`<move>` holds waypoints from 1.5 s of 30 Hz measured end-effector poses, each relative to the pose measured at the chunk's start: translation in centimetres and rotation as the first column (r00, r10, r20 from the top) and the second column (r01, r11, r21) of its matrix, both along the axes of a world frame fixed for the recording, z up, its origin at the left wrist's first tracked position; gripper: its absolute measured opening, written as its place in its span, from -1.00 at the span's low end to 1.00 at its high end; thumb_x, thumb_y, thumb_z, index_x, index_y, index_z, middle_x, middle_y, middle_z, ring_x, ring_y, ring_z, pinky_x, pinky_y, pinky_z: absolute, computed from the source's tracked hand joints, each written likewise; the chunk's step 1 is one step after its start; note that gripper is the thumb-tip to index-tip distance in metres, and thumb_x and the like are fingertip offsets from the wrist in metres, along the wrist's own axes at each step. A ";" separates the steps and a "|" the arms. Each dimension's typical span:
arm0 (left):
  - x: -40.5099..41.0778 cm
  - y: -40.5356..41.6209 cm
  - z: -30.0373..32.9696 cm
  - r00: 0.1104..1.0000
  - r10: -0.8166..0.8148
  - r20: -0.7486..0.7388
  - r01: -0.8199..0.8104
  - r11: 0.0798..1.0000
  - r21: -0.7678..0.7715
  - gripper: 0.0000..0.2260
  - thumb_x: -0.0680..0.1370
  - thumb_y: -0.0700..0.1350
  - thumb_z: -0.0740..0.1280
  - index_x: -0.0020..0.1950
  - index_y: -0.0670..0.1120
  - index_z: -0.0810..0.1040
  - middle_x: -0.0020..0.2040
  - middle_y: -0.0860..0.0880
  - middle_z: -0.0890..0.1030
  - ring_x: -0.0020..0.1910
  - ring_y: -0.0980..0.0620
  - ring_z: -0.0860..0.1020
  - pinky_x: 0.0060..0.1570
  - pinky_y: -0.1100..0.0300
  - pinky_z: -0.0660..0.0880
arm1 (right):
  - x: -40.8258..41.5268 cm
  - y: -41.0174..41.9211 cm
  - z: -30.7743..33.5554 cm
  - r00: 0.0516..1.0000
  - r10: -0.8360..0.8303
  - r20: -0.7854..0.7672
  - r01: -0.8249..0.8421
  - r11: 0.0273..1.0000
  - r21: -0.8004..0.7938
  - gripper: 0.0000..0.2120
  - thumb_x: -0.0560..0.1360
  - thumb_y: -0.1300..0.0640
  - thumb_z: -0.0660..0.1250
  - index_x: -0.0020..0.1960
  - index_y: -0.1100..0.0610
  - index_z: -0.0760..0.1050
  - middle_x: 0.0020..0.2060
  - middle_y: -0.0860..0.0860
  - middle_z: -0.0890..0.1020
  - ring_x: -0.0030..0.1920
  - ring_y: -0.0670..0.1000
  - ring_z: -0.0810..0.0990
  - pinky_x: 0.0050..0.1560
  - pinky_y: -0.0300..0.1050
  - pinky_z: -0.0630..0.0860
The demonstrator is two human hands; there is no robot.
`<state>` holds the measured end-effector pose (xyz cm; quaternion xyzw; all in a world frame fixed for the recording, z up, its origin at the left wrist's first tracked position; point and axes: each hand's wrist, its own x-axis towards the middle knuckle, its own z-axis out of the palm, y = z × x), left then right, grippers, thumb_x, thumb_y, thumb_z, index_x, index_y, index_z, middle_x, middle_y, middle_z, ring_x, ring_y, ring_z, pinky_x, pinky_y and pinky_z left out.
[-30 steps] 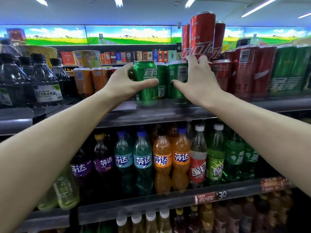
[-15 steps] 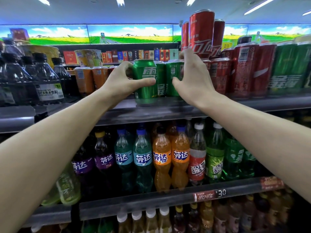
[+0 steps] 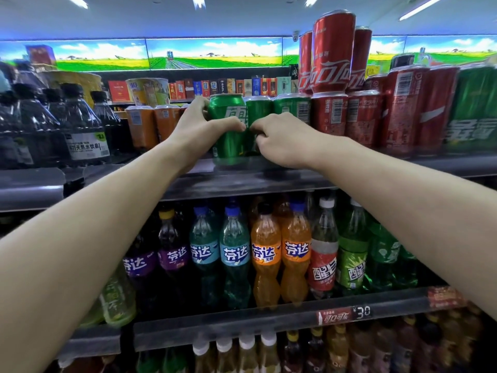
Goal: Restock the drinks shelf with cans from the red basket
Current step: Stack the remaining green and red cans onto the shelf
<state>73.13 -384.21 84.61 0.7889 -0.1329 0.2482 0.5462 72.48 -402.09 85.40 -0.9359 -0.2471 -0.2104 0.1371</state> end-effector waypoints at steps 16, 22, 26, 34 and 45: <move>0.4 0.2 0.0 1.000 -0.011 -0.029 0.010 0.998 -0.058 -0.47 0.43 -0.12 0.59 0.30 -0.13 0.43 0.13 -0.13 0.64 0.07 -0.08 0.69 0.04 -0.02 0.68 | 1.7 1.8 0.7 0.969 0.046 -0.244 0.013 0.972 0.236 -0.53 0.59 0.31 0.11 0.49 0.19 0.34 0.16 0.07 0.53 0.04 0.08 0.58 0.07 -0.01 0.57; 0.6 0.3 0.0 0.999 0.018 -0.028 -0.021 0.996 -0.084 -0.56 0.40 -0.12 0.60 0.14 -0.04 0.45 0.10 -0.12 0.64 0.04 -0.09 0.68 0.07 -0.09 0.68 | 1.8 2.7 0.8 0.938 0.036 -0.344 0.018 0.988 0.152 -0.58 0.55 0.25 0.09 0.39 0.16 0.41 0.09 0.15 0.62 0.14 0.20 0.63 0.24 0.21 0.58; 0.2 0.3 0.0 1.000 0.006 -0.025 -0.008 0.996 -0.092 -0.49 0.37 -0.12 0.62 0.24 -0.10 0.49 0.13 -0.15 0.66 0.04 -0.10 0.70 0.05 -0.09 0.70 | 2.0 2.5 0.6 0.934 0.077 -0.348 0.002 0.975 0.221 -0.58 0.55 0.28 0.11 0.38 0.16 0.43 0.05 0.14 0.62 0.10 0.18 0.64 0.16 0.16 0.62; -1.4 -0.1 0.1 0.995 -0.018 0.094 0.029 0.992 -0.122 -0.54 0.39 -0.15 0.61 0.20 -0.03 0.49 0.09 -0.08 0.68 0.04 -0.05 0.70 -0.02 0.08 0.67 | 0.6 0.2 1.4 0.834 0.433 -0.343 -0.134 0.761 0.635 -0.56 0.36 0.34 0.38 0.23 0.22 0.47 0.21 0.26 0.60 0.22 0.20 0.61 0.30 0.12 0.55; -3.1 1.0 2.1 0.977 -0.201 0.073 0.208 0.972 -0.112 -0.44 0.51 -0.05 0.51 0.42 -0.09 0.34 0.28 -0.13 0.61 0.21 -0.05 0.67 0.26 0.00 0.62 | -1.5 -2.2 2.3 0.746 0.635 -0.199 -0.130 0.432 0.892 -0.70 0.56 0.19 0.41 0.26 0.26 0.51 0.12 0.19 0.66 0.03 0.12 0.73 0.07 0.06 0.68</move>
